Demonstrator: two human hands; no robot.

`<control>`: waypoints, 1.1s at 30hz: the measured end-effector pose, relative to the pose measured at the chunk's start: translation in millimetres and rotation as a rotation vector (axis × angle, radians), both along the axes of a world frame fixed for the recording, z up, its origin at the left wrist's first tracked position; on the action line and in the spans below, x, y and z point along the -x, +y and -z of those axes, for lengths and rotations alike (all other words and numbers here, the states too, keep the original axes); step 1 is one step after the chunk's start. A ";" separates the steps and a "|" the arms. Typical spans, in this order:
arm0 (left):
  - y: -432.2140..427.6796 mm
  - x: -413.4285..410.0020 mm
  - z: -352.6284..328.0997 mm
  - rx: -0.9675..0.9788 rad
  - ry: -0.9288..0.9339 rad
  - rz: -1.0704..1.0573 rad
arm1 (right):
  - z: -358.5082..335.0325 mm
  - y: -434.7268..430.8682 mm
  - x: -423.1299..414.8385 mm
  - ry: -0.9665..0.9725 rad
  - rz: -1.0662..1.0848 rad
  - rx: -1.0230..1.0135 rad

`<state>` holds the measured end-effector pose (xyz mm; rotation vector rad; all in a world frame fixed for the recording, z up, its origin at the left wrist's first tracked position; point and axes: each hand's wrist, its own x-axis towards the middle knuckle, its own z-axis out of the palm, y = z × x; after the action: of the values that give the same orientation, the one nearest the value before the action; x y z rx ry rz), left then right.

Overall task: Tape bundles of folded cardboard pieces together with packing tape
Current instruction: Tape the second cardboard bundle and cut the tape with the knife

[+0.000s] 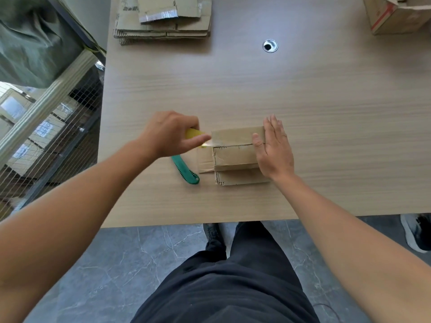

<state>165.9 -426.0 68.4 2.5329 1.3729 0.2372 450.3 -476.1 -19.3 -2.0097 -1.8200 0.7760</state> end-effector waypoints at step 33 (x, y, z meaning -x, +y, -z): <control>73.4 -16.1 71.3 -0.100 0.054 0.186 | 8.9 -20.0 56.4 0.017 -0.581 -0.586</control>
<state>182.0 -352.6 -2.9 2.7473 1.1601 0.2076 394.0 -496.2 -28.2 -1.1195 -2.3059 0.3182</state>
